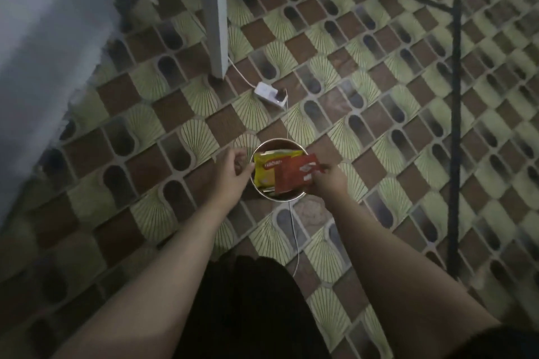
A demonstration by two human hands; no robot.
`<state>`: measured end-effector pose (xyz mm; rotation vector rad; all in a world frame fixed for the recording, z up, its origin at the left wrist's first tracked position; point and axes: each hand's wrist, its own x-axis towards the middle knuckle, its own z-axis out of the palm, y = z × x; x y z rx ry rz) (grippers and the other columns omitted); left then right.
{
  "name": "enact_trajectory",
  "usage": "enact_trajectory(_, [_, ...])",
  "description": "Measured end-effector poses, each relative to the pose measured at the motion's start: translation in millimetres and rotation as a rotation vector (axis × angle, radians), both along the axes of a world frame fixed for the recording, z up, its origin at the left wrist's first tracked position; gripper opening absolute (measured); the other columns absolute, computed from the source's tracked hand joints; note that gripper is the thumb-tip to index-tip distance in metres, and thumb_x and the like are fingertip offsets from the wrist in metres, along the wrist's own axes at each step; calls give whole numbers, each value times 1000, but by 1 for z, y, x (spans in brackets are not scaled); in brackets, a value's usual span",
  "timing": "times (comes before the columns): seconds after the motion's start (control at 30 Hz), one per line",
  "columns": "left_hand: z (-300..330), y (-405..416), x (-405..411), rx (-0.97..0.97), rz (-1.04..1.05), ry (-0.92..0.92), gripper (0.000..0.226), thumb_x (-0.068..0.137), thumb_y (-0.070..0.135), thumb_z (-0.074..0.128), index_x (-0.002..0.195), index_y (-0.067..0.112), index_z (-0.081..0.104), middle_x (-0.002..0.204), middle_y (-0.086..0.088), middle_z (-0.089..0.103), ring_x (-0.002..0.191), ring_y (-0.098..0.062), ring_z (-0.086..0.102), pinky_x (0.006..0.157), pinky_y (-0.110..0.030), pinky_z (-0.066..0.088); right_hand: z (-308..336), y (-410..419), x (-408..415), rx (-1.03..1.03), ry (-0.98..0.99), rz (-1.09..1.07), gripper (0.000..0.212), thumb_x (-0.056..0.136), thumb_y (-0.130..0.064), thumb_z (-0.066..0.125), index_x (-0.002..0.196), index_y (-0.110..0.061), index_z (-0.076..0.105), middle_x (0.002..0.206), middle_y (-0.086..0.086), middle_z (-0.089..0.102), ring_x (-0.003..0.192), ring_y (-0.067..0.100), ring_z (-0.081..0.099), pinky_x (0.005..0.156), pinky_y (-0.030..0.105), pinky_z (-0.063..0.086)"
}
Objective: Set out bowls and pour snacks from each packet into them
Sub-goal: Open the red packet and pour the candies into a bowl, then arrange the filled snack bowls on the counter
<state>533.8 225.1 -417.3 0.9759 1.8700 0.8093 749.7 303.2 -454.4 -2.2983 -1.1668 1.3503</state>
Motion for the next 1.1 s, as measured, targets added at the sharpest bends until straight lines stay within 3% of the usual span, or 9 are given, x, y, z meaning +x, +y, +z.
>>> enact_trajectory(0.07, [-44, 6, 2, -20, 19, -13, 24, 93, 25, 60, 116, 23, 53, 107, 10, 53, 98, -9, 54, 76, -24, 49, -49, 8, -2, -79, 23, -29, 44, 73, -21, 70, 113, -4, 65, 92, 8, 70, 79, 24, 71, 67, 39, 62])
enact_trajectory(0.13, [-82, 14, 1, -36, 21, -5, 24, 93, 24, 59, 116, 24, 52, 106, 12, 53, 98, -9, 55, 78, -27, 50, -84, 11, -8, -135, 82, -70, 37, 87, -20, 66, 115, 3, 62, 90, 8, 67, 77, 20, 68, 66, 30, 60])
enact_trajectory(0.23, [-123, 24, 1, -47, 0, 0, 28, 94, 24, 59, 121, 20, 52, 115, 4, 55, 101, -11, 56, 80, -26, 50, -121, 19, -15, -107, 143, -126, 43, 94, -35, 60, 121, -2, 58, 112, 14, 63, 99, 29, 65, 84, 34, 56])
enact_trajectory(0.4, [-119, 22, 5, -62, 1, 21, 31, 95, 22, 57, 125, 19, 52, 117, 5, 57, 102, -10, 56, 77, -21, 47, -118, 13, -39, -59, 340, -313, 42, 95, -12, 56, 136, -5, 48, 115, 21, 66, 79, 23, 74, 59, 27, 60])
enact_trajectory(0.6, [19, 12, 12, 52, 45, -22, 36, 94, 7, 52, 124, 27, 49, 123, 13, 50, 111, -3, 50, 77, -13, 40, 59, -19, -75, 246, 250, -90, 37, 95, -15, 53, 129, -27, 52, 97, -12, 59, 78, 6, 65, 54, 13, 50])
enact_trajectory(0.73, [157, 8, 10, 232, 85, -16, 46, 90, -4, 47, 119, 32, 48, 122, 17, 50, 116, 1, 47, 85, -10, 39, 200, -33, -91, 412, 399, 52, 26, 94, -16, 56, 113, -34, 59, 100, -9, 69, 87, 13, 70, 76, 34, 59])
enact_trajectory(0.8, [226, 1, 4, 359, 128, 17, 47, 88, -6, 46, 118, 29, 50, 117, 23, 50, 114, 7, 47, 87, -7, 40, 269, -42, -101, 479, 509, 128, 24, 95, -14, 56, 108, -33, 61, 98, -7, 69, 90, 21, 70, 74, 41, 61])
enact_trajectory(0.97, [369, -44, -26, 613, 325, 135, 39, 86, -4, 47, 116, 21, 53, 112, 15, 55, 104, 8, 53, 79, -5, 43, 410, -72, -141, 662, 679, 428, 20, 94, -10, 56, 103, -27, 63, 98, -9, 68, 90, 12, 67, 76, 32, 59])
enact_trajectory(1.1, [438, -111, -60, 717, 544, 273, 41, 77, 8, 41, 113, 26, 52, 117, 12, 58, 114, -3, 53, 92, -22, 45, 482, -110, -196, 703, 831, 689, 20, 96, -10, 53, 99, -26, 65, 94, -13, 69, 85, 8, 66, 67, 21, 56])
